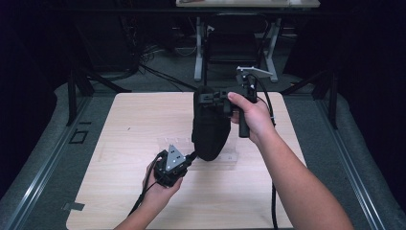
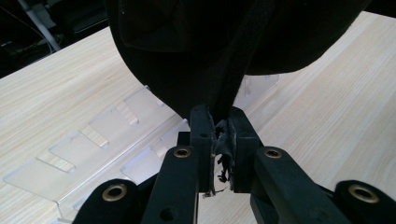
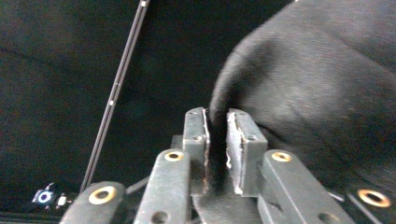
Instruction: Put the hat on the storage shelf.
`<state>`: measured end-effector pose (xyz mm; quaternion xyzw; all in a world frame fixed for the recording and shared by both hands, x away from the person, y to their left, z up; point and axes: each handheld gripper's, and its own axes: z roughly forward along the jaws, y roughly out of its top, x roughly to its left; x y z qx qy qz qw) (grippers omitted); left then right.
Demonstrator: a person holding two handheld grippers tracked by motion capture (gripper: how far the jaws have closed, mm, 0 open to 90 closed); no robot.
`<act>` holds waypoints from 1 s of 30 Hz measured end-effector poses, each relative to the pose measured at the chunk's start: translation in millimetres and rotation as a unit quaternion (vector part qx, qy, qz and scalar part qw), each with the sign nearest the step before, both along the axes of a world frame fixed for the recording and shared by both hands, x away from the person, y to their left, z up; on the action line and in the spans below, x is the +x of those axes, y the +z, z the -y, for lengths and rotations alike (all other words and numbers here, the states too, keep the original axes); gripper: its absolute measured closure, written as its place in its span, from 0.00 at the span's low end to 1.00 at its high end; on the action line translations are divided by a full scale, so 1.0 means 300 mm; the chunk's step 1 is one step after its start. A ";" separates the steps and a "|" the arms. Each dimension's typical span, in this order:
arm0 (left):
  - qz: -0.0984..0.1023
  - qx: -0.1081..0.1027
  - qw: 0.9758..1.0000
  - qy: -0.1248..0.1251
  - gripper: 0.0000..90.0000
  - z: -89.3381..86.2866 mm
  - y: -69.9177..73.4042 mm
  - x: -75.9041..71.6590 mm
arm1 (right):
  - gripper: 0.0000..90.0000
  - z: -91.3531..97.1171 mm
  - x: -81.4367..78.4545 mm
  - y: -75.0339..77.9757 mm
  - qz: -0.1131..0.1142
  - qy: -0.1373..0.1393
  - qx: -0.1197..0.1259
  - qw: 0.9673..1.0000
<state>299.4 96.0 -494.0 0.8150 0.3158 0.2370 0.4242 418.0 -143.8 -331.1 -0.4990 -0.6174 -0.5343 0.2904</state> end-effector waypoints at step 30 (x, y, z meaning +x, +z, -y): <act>-0.057 -0.012 0.997 0.042 0.76 -0.108 -0.122 0.025 | 0.81 0.125 -0.065 0.017 0.060 -0.050 -0.073 0.994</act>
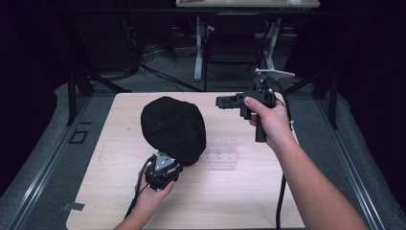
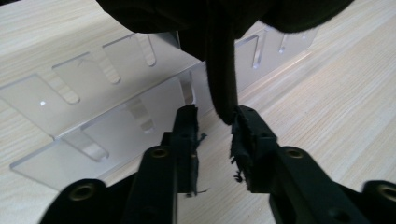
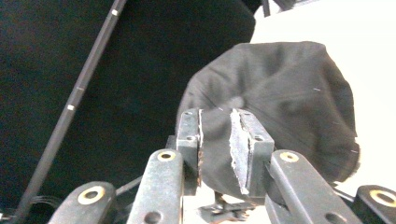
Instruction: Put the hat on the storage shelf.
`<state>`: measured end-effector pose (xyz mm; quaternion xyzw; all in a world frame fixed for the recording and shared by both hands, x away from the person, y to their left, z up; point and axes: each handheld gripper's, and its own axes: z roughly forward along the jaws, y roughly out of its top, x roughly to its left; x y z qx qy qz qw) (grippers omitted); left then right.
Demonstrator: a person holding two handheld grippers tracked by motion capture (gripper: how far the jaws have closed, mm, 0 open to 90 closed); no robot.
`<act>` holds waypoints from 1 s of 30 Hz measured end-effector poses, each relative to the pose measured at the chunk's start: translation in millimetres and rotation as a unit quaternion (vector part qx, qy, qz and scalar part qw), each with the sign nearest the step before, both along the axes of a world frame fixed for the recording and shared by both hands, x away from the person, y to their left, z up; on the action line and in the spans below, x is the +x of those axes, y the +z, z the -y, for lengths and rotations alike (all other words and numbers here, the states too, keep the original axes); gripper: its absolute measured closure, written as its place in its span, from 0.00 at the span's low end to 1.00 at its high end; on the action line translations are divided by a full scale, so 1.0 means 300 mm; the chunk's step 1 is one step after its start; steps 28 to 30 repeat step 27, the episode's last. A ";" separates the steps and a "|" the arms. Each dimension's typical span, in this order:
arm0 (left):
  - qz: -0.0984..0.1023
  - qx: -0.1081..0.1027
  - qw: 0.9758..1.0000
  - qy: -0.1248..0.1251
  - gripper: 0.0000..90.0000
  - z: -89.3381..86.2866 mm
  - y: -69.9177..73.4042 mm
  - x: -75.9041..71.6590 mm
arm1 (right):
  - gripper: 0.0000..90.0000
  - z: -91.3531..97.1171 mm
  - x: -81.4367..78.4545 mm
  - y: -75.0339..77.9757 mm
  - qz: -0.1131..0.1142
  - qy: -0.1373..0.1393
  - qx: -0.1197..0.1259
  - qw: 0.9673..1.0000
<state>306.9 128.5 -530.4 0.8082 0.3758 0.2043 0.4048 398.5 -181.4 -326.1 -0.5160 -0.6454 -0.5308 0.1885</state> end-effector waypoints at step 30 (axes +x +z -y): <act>0.006 -0.023 1.000 0.004 0.51 -0.084 -0.014 -0.041 | 0.75 0.028 -0.221 -0.214 0.135 -0.045 -0.224 0.964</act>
